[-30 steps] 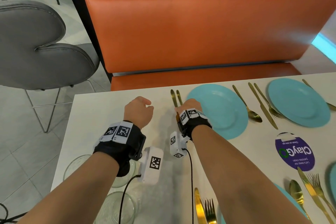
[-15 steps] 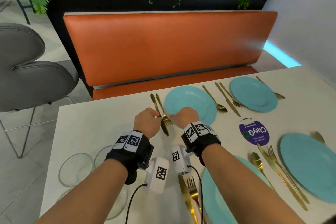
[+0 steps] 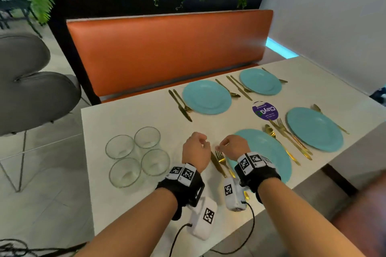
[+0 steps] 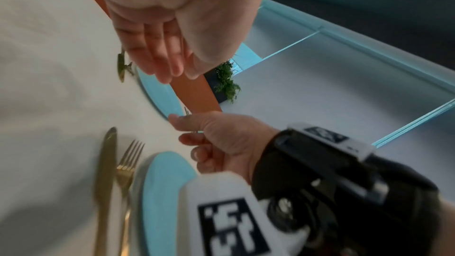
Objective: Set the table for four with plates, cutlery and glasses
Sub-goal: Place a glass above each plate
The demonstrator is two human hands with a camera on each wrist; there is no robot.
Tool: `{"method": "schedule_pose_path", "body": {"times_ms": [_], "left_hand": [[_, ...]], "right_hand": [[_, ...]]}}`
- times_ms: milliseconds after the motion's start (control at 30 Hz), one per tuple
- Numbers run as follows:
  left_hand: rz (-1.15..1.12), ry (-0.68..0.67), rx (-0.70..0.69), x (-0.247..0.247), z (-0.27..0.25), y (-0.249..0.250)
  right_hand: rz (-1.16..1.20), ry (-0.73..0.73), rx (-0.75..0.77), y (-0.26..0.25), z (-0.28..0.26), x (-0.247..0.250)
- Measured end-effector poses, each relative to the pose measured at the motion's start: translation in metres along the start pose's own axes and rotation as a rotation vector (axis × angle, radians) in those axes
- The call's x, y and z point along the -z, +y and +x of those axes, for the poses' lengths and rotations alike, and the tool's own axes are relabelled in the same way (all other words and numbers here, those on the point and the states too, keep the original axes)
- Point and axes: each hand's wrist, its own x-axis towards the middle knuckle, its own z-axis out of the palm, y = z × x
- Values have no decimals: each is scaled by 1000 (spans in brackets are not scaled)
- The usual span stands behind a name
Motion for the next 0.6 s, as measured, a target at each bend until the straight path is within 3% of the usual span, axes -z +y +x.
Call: {"method": "schedule_pose_path", "body": {"times_ms": [233, 400, 500, 600], "left_hand": [[-138, 391, -16, 23, -34, -28], [-132, 684, 107, 76, -30, -41], [-111, 721, 204, 98, -40, -61], [-42, 644, 211, 106, -52, -87]], "right_hand": [[-16, -77, -3, -2, -35, -44], [48, -176, 39, -18, -47, -75], [86, -230, 89, -34, -49, -91], [102, -247, 146, -50, -48, -106]]}}
